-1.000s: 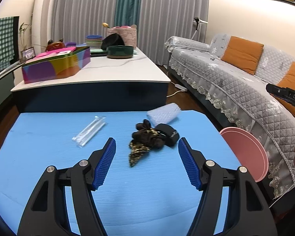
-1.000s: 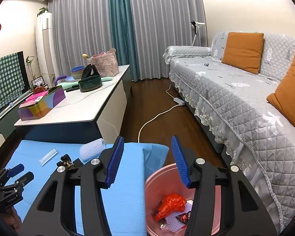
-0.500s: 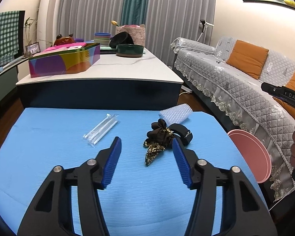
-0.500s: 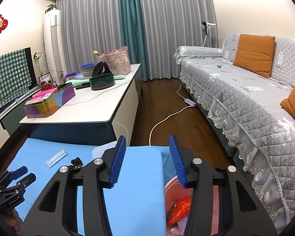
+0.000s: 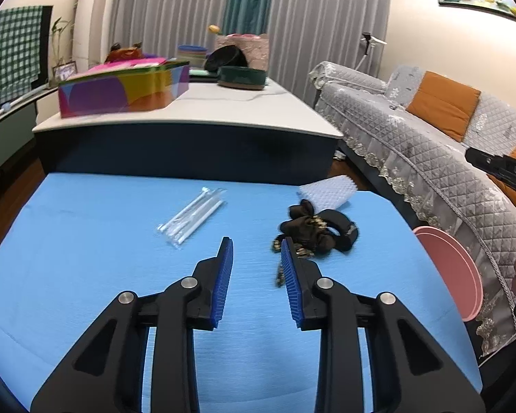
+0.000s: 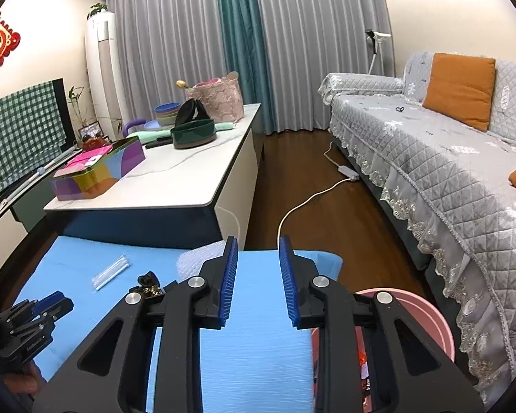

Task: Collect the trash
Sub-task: 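Move both open tools back over the table toward the straw packet and black band, then grasp the clear straw packet with the left tool while the right tool grasps the black elastic band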

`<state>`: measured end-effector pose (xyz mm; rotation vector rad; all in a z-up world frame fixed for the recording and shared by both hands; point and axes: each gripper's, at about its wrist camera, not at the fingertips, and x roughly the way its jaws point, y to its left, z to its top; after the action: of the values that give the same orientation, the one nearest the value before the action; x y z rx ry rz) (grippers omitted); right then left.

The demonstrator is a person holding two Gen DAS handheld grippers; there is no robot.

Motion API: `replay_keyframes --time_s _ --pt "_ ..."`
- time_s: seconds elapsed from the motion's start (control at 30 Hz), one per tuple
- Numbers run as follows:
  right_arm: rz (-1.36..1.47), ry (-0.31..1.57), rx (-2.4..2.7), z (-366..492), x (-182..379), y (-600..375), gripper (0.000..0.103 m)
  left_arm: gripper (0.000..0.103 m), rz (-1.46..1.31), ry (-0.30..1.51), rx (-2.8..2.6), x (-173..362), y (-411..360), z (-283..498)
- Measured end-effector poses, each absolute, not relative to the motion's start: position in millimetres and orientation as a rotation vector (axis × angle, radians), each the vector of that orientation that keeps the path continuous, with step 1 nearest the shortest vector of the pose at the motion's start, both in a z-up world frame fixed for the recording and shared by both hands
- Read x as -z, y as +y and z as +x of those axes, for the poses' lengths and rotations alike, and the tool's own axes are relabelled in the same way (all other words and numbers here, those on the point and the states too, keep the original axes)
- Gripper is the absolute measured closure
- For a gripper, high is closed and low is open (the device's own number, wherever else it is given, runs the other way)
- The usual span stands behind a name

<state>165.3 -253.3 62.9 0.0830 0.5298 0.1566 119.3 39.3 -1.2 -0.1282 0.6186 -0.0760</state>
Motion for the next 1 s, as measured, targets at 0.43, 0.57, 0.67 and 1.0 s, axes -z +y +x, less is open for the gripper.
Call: replay_keyframes --time_s 0.43,0.57,0.67,1.0 --pt "0.063 0.622 -0.28 190.1 -28.2 -201.2 0.076 0.074 -0.185 0.658 -0.034 22.3 83.7 150.2" --pt "0.049 0.659 -0.301 202.2 -11.1 -187.3 0.076 0.074 -0.188 0.676 -0.054 29.2 93.6 163.8" --pt "0.052 0.687 -0.31 212.9 1.5 -179.0 0.075 0.074 -0.171 0.684 -0.061 32.8 94.4 171.3" --pt "0.031 0.811 -0.352 235.4 43.8 -150.7 0.058 0.068 -0.142 0.758 -0.08 48.1 97.0 205.9"
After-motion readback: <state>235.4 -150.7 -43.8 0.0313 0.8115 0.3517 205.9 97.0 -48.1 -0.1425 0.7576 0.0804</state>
